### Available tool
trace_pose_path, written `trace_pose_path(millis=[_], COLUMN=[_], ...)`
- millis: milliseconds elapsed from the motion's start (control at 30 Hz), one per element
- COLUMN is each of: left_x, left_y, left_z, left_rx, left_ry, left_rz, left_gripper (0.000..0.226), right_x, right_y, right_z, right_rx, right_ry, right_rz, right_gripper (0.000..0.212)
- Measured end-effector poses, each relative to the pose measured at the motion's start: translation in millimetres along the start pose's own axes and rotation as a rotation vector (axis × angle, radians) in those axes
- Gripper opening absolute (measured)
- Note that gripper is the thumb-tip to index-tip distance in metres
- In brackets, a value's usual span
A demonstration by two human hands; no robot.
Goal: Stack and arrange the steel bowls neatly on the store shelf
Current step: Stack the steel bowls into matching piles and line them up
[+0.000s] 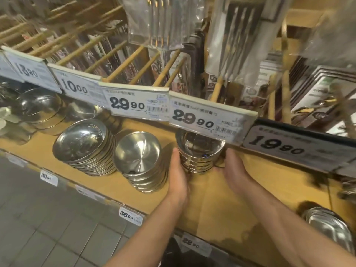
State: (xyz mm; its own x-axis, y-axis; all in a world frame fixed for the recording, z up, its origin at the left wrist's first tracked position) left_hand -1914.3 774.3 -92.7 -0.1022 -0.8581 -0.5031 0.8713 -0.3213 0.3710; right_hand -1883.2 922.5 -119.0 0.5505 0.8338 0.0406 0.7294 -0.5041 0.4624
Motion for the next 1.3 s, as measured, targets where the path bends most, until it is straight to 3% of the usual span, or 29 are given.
trace_pose_path(millis=[200, 333, 533, 700, 1067, 1300], left_x=[24, 48, 79, 107, 215, 289], left_y=[38, 79, 123, 142, 120, 63], left_z=[-9, -7, 25, 55, 150, 212], left_rx=[0.002, 0.155, 0.188, 0.204, 0.057, 0.046], left_ry=[-0.09, -0.191, -0.321, -0.352, -0.189, -0.188], left_rz=[0.079, 0.112, 0.123, 0.09, 0.24, 0.186], left_gripper=[0.028, 0.029, 0.035, 0.038, 0.037, 0.034], right_x=[26, 48, 40, 3, -114, -226], right_y=[48, 90, 144, 176, 202, 188], right_z=[4, 20, 25, 26, 20, 20], right_rx=[-0.001, -0.035, 0.022, 0.066, 0.07, 0.042], right_ry=[-0.018, -0.052, -0.048, 0.018, 0.231, 0.21], right_rz=[-0.037, 0.011, 0.009, -0.093, -0.294, -0.256], right_gripper=[0.057, 0.024, 0.033, 0.021, 0.019, 0.017])
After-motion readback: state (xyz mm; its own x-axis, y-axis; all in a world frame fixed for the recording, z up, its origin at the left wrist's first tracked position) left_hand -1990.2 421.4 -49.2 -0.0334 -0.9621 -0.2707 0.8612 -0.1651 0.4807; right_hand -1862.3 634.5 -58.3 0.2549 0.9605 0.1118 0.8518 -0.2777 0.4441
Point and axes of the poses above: each hand's wrist, its own y-axis away from the middle knuckle, its own x-axis out of the back of the hand, z = x × y, the point moved 7 cm from there along -y, towards the middle knuckle, and after that the axes turned 10 degrees about y, right-handed, at the moved point
